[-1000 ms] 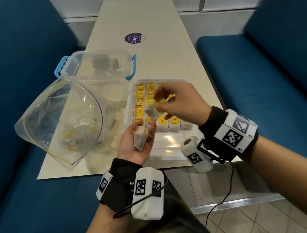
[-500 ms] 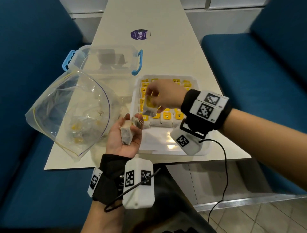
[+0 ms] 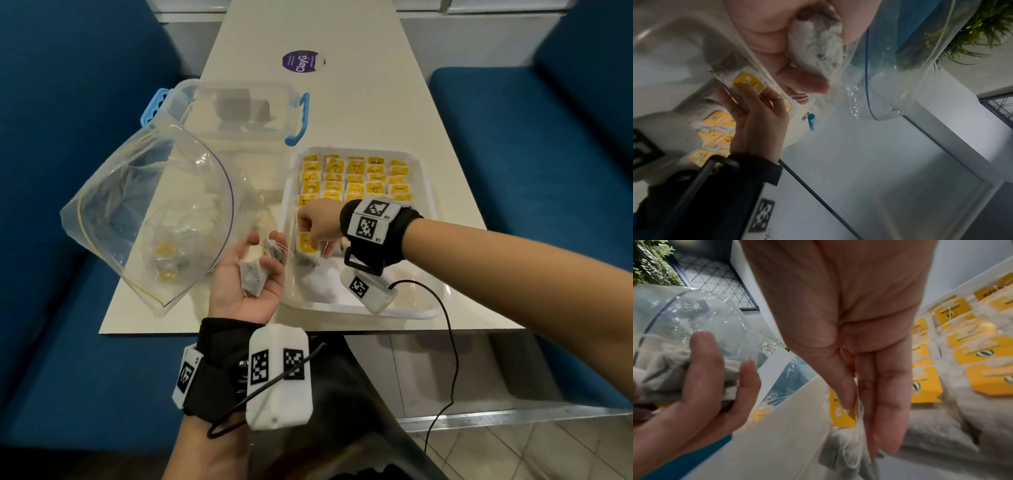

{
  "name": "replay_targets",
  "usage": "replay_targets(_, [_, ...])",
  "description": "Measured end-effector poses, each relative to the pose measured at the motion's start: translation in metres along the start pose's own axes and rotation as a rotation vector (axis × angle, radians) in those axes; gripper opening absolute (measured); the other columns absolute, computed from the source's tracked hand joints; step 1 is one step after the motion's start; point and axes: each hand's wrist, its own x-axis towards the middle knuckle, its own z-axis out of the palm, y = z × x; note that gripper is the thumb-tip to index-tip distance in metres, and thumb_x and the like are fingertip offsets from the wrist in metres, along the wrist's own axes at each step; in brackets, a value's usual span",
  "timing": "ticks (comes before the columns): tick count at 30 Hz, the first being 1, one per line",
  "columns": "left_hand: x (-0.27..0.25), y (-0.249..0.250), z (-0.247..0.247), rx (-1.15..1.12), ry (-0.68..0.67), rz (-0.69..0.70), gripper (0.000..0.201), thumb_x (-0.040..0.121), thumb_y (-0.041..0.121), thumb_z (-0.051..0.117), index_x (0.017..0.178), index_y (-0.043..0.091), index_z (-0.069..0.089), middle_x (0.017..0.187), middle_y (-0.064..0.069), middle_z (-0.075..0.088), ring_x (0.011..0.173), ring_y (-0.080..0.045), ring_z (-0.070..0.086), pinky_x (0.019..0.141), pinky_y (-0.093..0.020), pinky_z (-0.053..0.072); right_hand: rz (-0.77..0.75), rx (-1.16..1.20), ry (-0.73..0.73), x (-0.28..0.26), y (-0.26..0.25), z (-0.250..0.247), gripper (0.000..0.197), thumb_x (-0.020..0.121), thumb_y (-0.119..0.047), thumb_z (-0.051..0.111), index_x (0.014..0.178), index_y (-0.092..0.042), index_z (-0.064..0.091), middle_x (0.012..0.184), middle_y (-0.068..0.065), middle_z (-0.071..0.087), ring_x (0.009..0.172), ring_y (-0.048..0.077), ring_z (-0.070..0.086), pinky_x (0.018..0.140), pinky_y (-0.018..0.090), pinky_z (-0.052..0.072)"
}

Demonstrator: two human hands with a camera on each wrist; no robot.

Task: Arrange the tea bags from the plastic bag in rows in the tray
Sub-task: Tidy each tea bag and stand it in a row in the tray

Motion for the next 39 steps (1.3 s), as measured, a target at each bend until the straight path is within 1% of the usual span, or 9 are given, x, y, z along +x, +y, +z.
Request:
replay_targets(10, [0.001,-0.003,0.001,0.005,0.019,0.001,0.027,0.096,0.026,0.042,0.080,0.010,0.054,0.078,-0.016,0.063,0.081,-0.017,0.055,0.038,-0.014,0.044,0.012,-0.097,-0.051,0.005,-0.007,0.002,0.024,0.085,0.010,0.054,0.073,-0.010,0.047,0.076,0.010,0.058,0.092,0.037,0.066,0.070,0.034,0.054])
replay_targets(13, [0.001,-0.003,0.001,-0.010,0.017,-0.005,0.026,0.096,0.027,0.042,0.081,0.010,0.055,0.079,-0.016,0.063,0.081,-0.018,0.055,0.039,-0.013,0.045,0.024,-0.115,-0.110,0.004,-0.009,0.002,0.017,0.085,0.009,0.055,0.078,-0.005,0.049,0.071,0.013,0.059,0.088,0.038,0.066,0.076,0.041,0.054])
replay_targets(18, [0.002,-0.002,0.000,-0.003,0.016,0.001,0.027,0.096,0.027,0.042,0.080,0.009,0.054,0.079,-0.016,0.063,0.082,-0.017,0.056,0.039,-0.014,0.045,-0.031,-0.305,-0.019,0.000,-0.012,0.000,0.011,0.086,0.001,0.057,0.082,-0.008,0.051,0.064,0.002,0.050,0.098,0.029,0.065,0.049,0.019,0.045])
replay_targets(24, [0.003,-0.002,0.001,-0.003,0.026,0.023,0.028,0.097,0.027,0.040,0.080,0.009,0.054,0.080,-0.016,0.063,0.081,-0.018,0.057,0.038,-0.014,0.045,-0.078,-0.459,0.042,0.004,-0.012,0.003,0.012,0.091,-0.004,0.050,0.101,-0.006,0.057,0.063,0.000,0.042,0.102,0.026,0.064,0.032,0.013,0.034])
replay_targets(29, [0.002,-0.002,0.000,0.001,0.010,0.021,0.026,0.095,0.025,0.042,0.078,0.010,0.054,0.078,-0.015,0.064,0.066,-0.020,0.065,0.040,-0.013,0.045,-0.072,-0.494,0.054,0.007,-0.011,0.005,0.016,0.089,-0.002,0.051,0.101,-0.005,0.061,0.063,0.000,0.042,0.068,0.020,0.057,0.044,0.017,0.035])
replay_targets(32, [0.002,-0.002,0.000,0.002,0.016,0.024,0.030,0.097,0.028,0.040,0.078,0.010,0.054,0.078,-0.014,0.065,0.067,-0.020,0.064,0.040,-0.013,0.045,-0.067,-0.492,0.062,0.006,-0.011,0.005,0.010,0.089,-0.002,0.050,0.094,-0.007,0.057,0.063,0.000,0.043,0.085,0.024,0.067,0.044,0.017,0.035])
replay_targets(34, [0.001,-0.002,-0.001,-0.001,0.018,0.021,0.030,0.097,0.028,0.040,0.078,0.011,0.054,0.078,-0.015,0.065,0.068,-0.019,0.064,0.039,-0.013,0.045,-0.074,-0.460,0.071,0.005,-0.011,0.003,0.017,0.090,-0.003,0.050,0.103,-0.002,0.061,0.067,0.002,0.047,0.097,0.025,0.066,0.042,0.016,0.036])
replay_targets(36, [0.001,-0.001,-0.001,-0.013,0.018,0.014,0.029,0.097,0.028,0.040,0.079,0.011,0.054,0.078,-0.016,0.065,0.077,-0.017,0.059,0.039,-0.014,0.045,-0.081,-0.400,0.070,0.004,-0.010,-0.001,0.021,0.089,-0.003,0.053,0.109,-0.001,0.061,0.068,0.002,0.049,0.088,0.026,0.066,0.034,0.013,0.037])
replay_targets(39, [0.001,-0.002,0.000,-0.013,0.020,0.007,0.028,0.097,0.028,0.040,0.079,0.011,0.053,0.077,-0.016,0.064,0.082,-0.015,0.054,0.039,-0.014,0.045,-0.084,-0.278,0.037,0.001,-0.009,-0.005,0.011,0.088,-0.003,0.056,0.097,-0.006,0.061,0.064,0.000,0.052,0.062,0.020,0.060,0.032,0.013,0.040])
